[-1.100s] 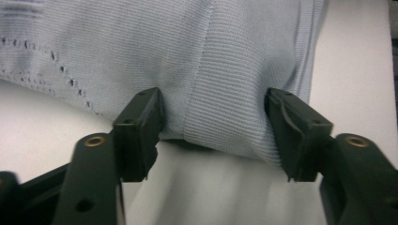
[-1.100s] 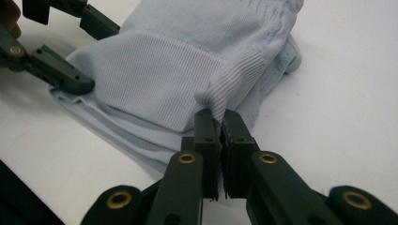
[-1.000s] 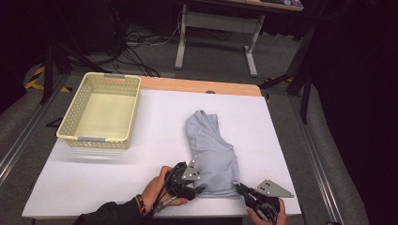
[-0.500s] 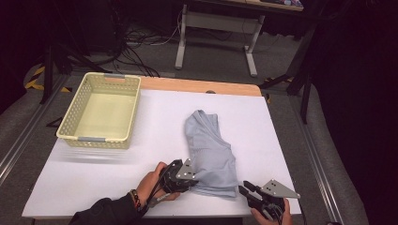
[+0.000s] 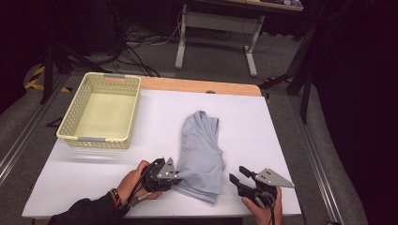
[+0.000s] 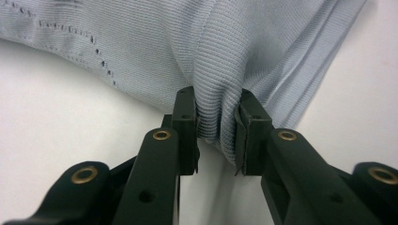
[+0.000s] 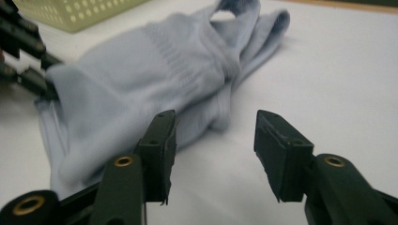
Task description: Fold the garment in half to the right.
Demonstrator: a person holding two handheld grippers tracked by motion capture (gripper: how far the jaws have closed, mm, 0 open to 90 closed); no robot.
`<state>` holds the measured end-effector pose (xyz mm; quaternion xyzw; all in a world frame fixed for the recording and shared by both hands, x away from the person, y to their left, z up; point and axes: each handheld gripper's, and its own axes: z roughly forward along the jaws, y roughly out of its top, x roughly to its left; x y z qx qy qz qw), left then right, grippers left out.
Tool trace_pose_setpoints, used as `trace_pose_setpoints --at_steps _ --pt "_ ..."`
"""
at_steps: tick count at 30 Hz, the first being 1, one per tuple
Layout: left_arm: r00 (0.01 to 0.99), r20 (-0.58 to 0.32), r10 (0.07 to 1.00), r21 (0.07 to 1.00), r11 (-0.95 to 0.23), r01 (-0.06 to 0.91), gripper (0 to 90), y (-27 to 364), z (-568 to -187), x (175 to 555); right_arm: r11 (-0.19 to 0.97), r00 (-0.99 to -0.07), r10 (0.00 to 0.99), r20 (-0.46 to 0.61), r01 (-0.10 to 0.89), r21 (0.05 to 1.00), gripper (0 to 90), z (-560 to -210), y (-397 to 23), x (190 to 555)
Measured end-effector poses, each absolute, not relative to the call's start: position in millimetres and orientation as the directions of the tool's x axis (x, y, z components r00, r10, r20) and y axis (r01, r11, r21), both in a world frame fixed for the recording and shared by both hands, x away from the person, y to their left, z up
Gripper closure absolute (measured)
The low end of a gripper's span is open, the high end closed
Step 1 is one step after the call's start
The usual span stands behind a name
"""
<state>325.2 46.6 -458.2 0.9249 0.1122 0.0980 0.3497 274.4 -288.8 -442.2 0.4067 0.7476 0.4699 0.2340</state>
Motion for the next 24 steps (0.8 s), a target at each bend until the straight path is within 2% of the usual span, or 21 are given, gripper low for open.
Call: trace_pose_setpoints --at_steps 2,3,7,12,14,15,17,18,19,20,24 --pt "0.955 0.097 0.28 0.667 -0.731 0.146 73.7 47.4 -458.2 322.9 0.229 -0.564 0.825 0.029 0.38 0.896 47.4 -439.4 -284.8 277.8" --pt "0.956 0.091 0.279 0.669 -0.728 0.149 73.3 48.0 -458.3 320.7 0.261 -0.594 0.805 -0.006 0.345 0.901 46.7 -431.7 -271.6 287.7" --pt "0.958 0.07 0.278 0.685 -0.711 0.156 72.7 51.9 -460.4 314.1 0.305 -0.619 0.785 -0.03 0.344 0.888 45.2 -427.3 -256.1 304.8" --pt "0.955 0.074 0.288 0.696 -0.701 0.157 71.1 53.7 -462.5 308.1 0.329 -0.636 0.772 0.006 0.408 0.852 41.8 -434.3 -242.5 335.7" --pt "0.953 0.071 0.295 0.699 -0.696 0.163 70.2 54.1 -463.2 307.4 0.339 -0.639 0.769 0.021 0.435 0.834 43.6 -440.0 -238.0 347.6" --pt "0.952 0.069 0.298 0.701 -0.694 0.166 69.6 54.3 -463.4 307.4 0.327 -0.641 0.767 0.046 0.45 0.831 46.6 -442.2 -237.3 351.5" --pt "0.951 0.066 0.303 0.706 -0.688 0.17 68.3 54.7 -464.3 307.1 0.327 -0.651 0.757 0.061 0.458 0.827 62.1 -444.3 -235.9 353.5" --pt "0.95 0.075 0.302 0.712 -0.684 0.161 67.4 54.4 -464.7 307.4 0.337 -0.663 0.746 0.055 0.447 0.829 67.1 -444.0 -235.4 352.4" --pt "0.948 0.071 0.31 0.711 -0.683 0.171 64.7 54.7 -464.8 307.1 0.352 -0.676 0.736 0.036 0.427 0.833 79.3 -442.4 -234.1 348.9" --pt "0.946 0.063 0.317 0.709 -0.681 0.181 63.7 55.0 -464.7 306.8 0.362 -0.679 0.734 0.019 0.415 0.835 85.8 -440.9 -233.9 346.5" --pt "0.949 0.062 0.308 0.71 -0.682 0.175 55.0 55.6 -463.4 307.2 0.356 -0.67 0.742 -0.013 0.377 0.855 88.9 -432.0 -236.0 334.3"
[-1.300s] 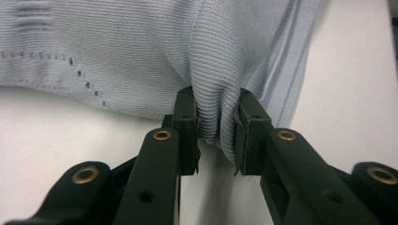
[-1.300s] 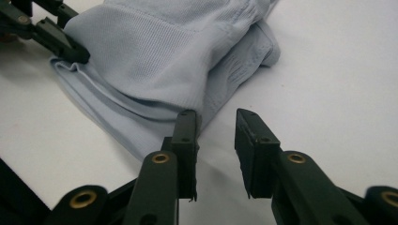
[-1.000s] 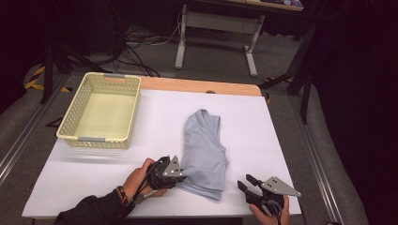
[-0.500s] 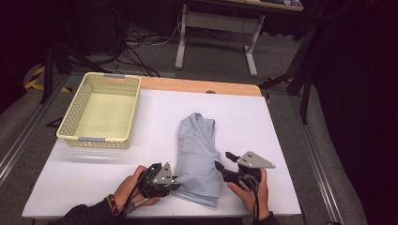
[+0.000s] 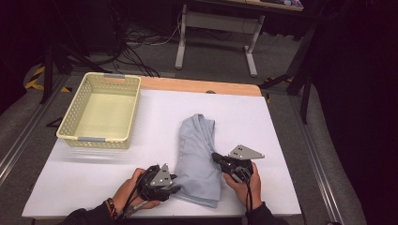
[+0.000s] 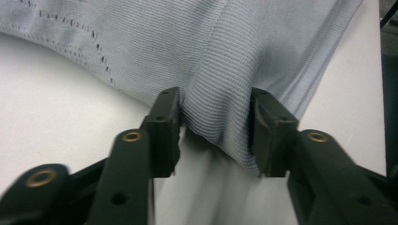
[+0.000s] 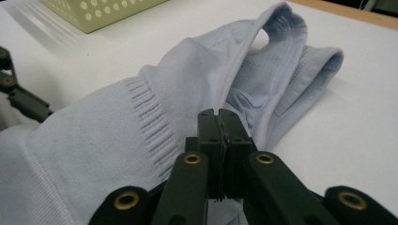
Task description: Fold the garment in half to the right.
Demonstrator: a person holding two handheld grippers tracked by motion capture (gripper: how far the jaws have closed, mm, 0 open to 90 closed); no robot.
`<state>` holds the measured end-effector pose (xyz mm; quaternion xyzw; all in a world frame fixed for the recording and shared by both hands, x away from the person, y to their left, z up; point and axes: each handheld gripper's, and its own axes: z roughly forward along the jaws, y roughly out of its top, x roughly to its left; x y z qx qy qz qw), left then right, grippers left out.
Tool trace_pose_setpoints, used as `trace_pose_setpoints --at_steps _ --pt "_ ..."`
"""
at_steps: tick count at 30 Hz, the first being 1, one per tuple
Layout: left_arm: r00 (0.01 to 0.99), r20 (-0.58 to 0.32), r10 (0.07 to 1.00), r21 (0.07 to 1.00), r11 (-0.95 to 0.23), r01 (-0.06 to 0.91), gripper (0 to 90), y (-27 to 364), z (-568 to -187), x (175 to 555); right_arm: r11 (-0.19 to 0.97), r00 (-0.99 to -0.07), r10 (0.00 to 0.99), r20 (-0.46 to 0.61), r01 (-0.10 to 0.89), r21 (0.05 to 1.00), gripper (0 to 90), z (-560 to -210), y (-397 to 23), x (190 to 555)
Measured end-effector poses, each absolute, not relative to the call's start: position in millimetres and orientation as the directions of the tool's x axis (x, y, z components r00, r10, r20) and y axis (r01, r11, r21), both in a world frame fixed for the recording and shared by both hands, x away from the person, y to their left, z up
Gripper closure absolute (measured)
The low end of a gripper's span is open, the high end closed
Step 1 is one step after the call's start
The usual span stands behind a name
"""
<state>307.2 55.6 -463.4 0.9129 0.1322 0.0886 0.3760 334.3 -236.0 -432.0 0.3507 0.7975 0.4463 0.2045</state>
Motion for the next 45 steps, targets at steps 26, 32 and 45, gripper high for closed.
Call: trace_pose_setpoints --at_steps 26,32,45 --pt "0.911 -0.109 0.398 0.758 -0.56 0.335 20.4 47.4 -469.6 320.3 0.41 -0.608 0.791 -0.066 0.448 0.794 64.7 -444.8 -245.7 317.3" --pt "0.926 -0.088 0.368 0.73 -0.609 0.311 18.9 44.8 -470.5 316.4 0.294 -0.625 0.777 0.077 0.468 0.833 39.2 -438.9 -252.6 320.0" --pt "0.933 -0.079 0.352 0.709 -0.638 0.3 22.8 46.9 -470.8 318.0 0.321 -0.617 0.76 0.203 0.628 0.709 23.3 -463.2 -244.6 344.7"
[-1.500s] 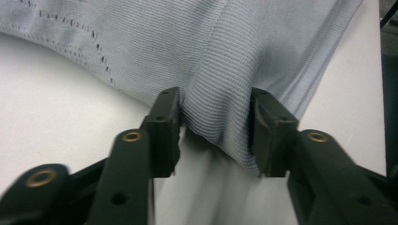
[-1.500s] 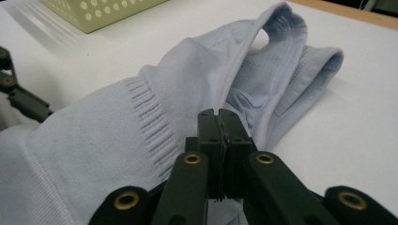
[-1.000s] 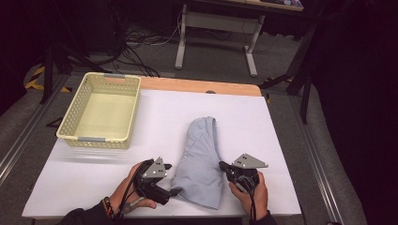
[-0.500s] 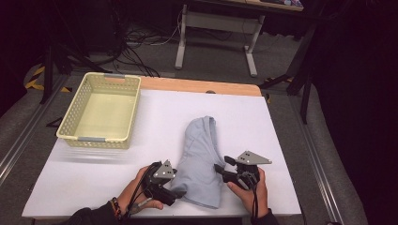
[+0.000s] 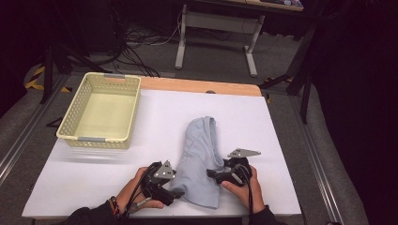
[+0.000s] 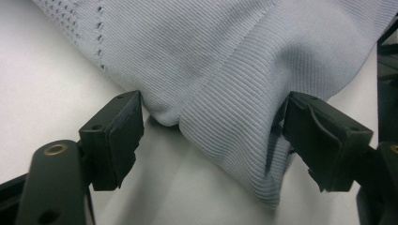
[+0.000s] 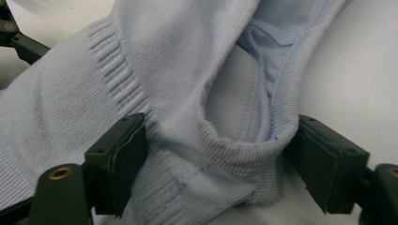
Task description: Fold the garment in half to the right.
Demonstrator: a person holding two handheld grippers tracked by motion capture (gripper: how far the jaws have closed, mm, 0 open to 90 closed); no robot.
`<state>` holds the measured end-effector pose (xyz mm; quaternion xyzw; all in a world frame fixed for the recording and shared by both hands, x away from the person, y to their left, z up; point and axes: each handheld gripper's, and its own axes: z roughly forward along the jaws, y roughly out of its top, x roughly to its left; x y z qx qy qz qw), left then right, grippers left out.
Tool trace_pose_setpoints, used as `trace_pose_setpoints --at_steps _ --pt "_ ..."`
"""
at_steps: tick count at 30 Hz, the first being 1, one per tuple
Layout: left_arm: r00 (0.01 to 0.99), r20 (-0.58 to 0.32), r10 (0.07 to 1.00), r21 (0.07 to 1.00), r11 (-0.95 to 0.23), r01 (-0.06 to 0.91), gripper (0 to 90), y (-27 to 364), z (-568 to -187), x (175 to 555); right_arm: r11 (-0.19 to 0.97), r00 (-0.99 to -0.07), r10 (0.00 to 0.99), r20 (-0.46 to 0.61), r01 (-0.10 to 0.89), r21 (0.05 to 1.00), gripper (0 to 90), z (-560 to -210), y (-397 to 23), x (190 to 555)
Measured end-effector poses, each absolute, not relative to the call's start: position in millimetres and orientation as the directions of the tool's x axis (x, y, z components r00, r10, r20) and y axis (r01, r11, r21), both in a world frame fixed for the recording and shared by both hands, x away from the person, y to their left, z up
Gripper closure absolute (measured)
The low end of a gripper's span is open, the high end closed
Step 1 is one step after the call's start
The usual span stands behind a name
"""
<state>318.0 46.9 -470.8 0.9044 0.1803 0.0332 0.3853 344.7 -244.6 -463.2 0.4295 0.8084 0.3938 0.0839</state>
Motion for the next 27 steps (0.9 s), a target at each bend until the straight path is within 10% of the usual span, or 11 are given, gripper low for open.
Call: trace_pose_setpoints --at_steps 13,27 --pt "0.947 -0.091 0.308 0.725 -0.631 0.275 66.8 50.8 -469.0 314.9 0.352 -0.677 0.692 0.251 0.62 0.701 66.4 -462.2 -241.9 348.3" --pt "0.916 0.004 0.401 0.744 -0.614 0.265 70.3 47.8 -468.1 335.3 0.399 -0.701 0.708 0.085 0.495 0.772 72.7 -457.2 -226.2 384.0"
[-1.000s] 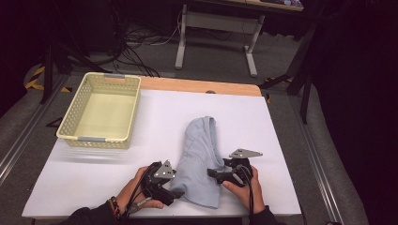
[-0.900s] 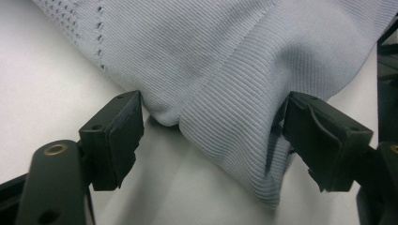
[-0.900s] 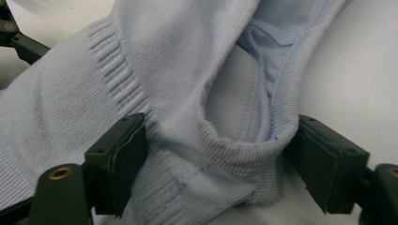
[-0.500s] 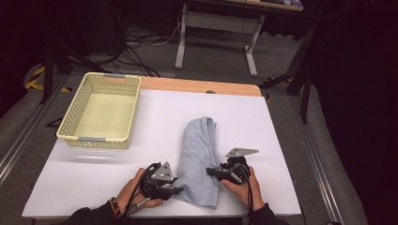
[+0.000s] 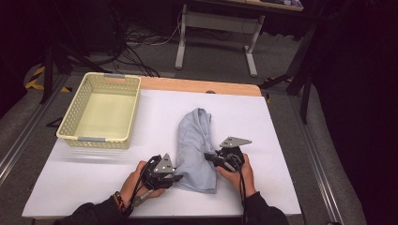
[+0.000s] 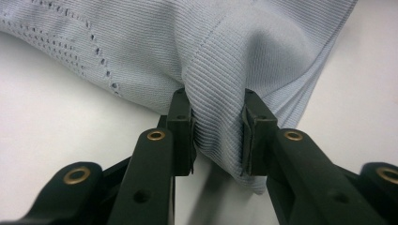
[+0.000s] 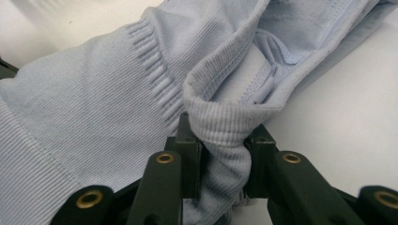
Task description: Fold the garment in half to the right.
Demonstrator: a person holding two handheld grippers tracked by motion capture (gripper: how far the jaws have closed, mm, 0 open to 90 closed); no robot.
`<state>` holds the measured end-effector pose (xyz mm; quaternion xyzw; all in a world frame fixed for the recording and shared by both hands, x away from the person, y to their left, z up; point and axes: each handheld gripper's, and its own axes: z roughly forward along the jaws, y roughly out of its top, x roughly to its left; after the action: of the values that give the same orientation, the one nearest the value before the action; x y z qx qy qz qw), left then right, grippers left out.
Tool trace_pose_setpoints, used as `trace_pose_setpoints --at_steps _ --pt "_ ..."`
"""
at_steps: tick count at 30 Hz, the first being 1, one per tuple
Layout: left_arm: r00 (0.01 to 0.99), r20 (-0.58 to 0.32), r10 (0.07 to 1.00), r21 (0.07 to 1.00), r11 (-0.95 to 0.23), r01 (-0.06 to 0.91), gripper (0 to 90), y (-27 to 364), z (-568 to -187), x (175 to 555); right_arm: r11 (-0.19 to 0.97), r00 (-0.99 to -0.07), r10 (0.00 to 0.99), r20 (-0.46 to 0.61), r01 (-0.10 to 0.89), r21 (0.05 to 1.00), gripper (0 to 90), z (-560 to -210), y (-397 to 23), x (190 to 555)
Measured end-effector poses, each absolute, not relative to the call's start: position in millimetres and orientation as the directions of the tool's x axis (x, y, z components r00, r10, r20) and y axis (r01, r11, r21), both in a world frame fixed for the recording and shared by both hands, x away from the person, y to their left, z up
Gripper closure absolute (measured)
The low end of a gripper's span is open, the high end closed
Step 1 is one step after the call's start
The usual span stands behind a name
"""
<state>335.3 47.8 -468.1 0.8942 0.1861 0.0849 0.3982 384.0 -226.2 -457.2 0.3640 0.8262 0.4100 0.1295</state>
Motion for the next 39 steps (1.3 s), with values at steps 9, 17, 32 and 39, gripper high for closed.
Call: trace_pose_setpoints --at_steps 9,17,32,39 --pt "0.897 0.051 0.44 0.744 -0.616 0.26 70.1 48.3 -467.7 346.4 0.4 -0.698 0.715 0.041 0.457 0.794 69.4 -458.3 -216.7 406.2" --pt "0.887 0.068 0.456 0.758 -0.602 0.251 65.9 50.3 -469.8 341.1 0.36 -0.622 0.782 0.04 0.503 0.786 51.0 -453.2 -227.5 400.8" --pt "0.913 0.067 0.402 0.768 -0.605 0.21 68.6 62.7 -458.2 322.2 0.438 -0.637 0.769 -0.045 0.475 0.763 85.8 -447.2 -238.8 381.5" --pt "0.921 0.064 0.385 0.747 -0.63 0.212 71.3 58.2 -464.3 323.4 0.434 -0.635 0.772 -0.026 0.497 0.752 86.2 -449.5 -238.8 377.8"
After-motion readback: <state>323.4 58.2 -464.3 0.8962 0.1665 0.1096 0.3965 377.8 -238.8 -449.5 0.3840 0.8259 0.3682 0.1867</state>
